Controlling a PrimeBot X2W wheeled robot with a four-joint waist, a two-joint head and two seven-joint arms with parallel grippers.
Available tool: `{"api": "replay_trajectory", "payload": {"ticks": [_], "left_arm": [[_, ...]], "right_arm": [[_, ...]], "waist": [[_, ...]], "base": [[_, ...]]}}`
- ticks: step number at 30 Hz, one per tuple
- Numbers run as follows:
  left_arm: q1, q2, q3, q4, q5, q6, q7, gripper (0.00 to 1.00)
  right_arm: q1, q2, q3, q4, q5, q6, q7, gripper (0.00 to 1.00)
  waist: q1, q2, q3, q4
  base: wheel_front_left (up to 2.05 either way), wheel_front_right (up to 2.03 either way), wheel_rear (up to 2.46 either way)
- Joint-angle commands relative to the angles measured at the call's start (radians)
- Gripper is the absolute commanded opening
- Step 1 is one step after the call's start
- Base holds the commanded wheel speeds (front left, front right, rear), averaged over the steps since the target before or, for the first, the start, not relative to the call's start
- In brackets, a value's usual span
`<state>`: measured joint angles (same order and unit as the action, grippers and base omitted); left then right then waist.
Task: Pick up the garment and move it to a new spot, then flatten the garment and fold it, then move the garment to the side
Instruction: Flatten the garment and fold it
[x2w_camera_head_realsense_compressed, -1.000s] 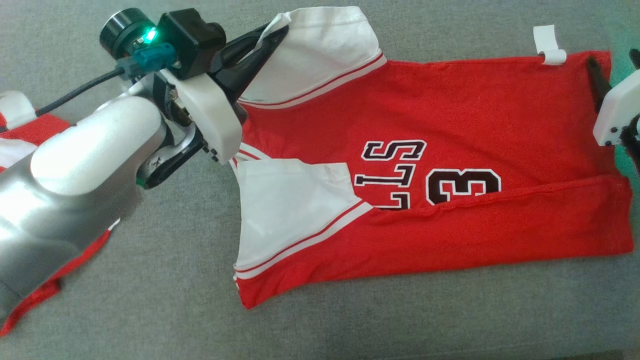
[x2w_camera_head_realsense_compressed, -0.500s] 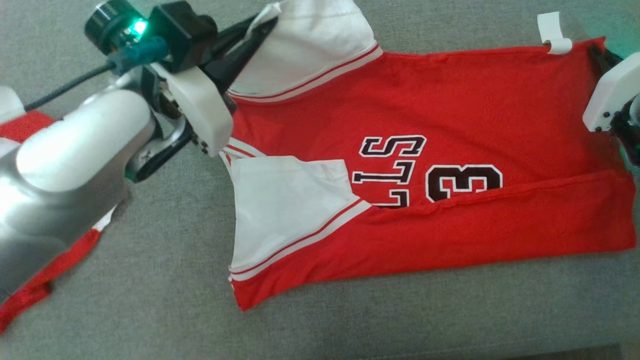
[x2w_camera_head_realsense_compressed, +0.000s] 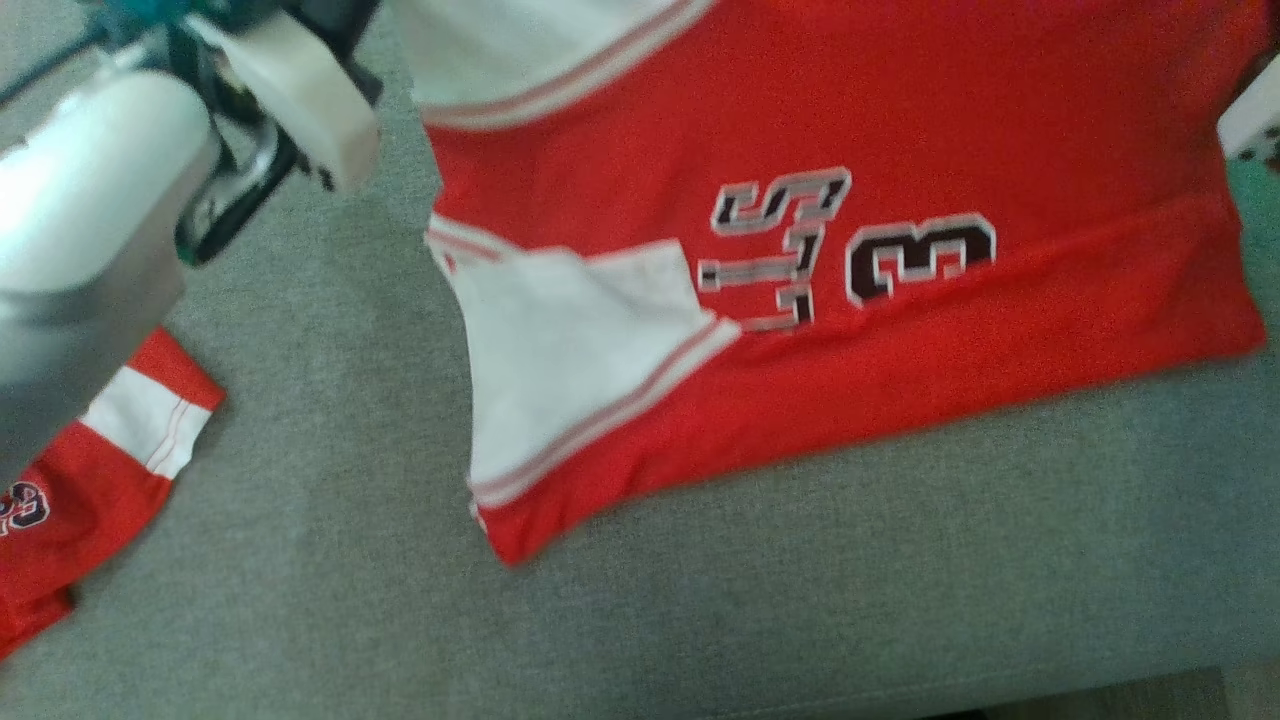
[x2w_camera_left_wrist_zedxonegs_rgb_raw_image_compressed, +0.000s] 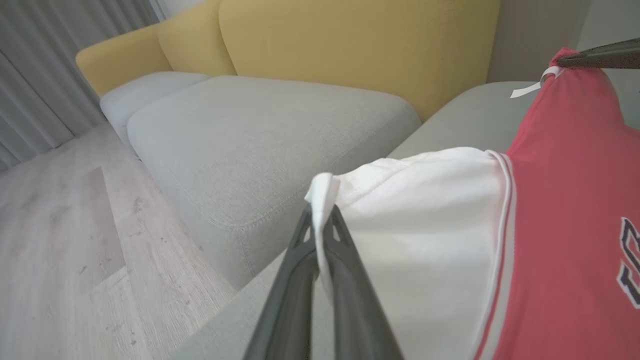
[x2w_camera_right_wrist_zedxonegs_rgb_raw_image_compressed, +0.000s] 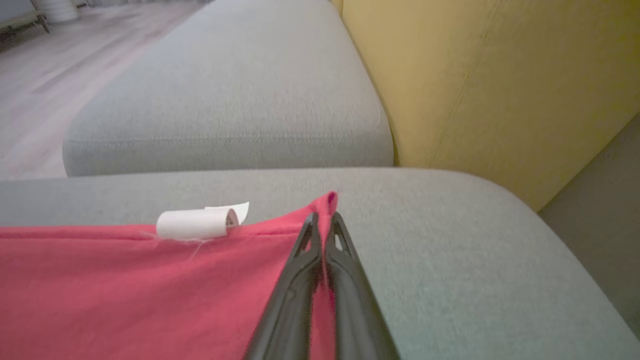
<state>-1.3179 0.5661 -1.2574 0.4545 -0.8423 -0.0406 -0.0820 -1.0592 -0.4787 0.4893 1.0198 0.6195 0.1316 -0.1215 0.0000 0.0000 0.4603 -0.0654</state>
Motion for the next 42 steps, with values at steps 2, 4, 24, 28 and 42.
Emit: {"api": "replay_trajectory", "payload": {"ticks": [2, 4, 24, 28, 42], "left_arm": [[-0.086, 0.013, 0.064, 0.028, 0.017, 0.007, -0.031, 0.00], [-0.109, -0.002, 0.071, 0.066, 0.029, 0.007, -0.061, 0.00], [-0.003, -0.049, 0.020, 0.149, 0.040, -0.060, -0.133, 0.00], [0.056, -0.030, 0.010, 0.092, 0.023, -0.066, -0.117, 0.00], [0.266, 0.103, -0.017, -0.202, -0.025, -0.081, 0.070, 0.00]], "right_arm": [[-0.023, -0.006, 0.009, -0.009, 0.013, -0.001, -0.050, 0.00], [-0.041, -0.001, 0.009, -0.003, 0.017, -0.001, -0.083, 0.00], [0.066, -0.049, 0.128, -0.029, 0.161, -0.001, -0.087, 0.00], [0.123, -0.091, 0.169, -0.056, 0.216, -0.001, -0.043, 0.00], [0.271, -0.230, 0.325, -0.108, 0.344, -0.001, 0.165, 0.00]], "waist": [[0.0000, 0.0000, 0.004, -0.005], [0.0000, 0.0000, 0.006, -0.008], [0.0000, 0.0000, -0.089, 0.019], [0.0000, 0.0000, -0.127, 0.035], [0.0000, 0.0000, -0.216, 0.073]], "base": [[0.00, 0.00, 0.00], [0.00, 0.00, 0.00], [0.00, 0.00, 0.00], [0.00, 0.00, 0.00], [0.00, 0.00, 0.00]]}}
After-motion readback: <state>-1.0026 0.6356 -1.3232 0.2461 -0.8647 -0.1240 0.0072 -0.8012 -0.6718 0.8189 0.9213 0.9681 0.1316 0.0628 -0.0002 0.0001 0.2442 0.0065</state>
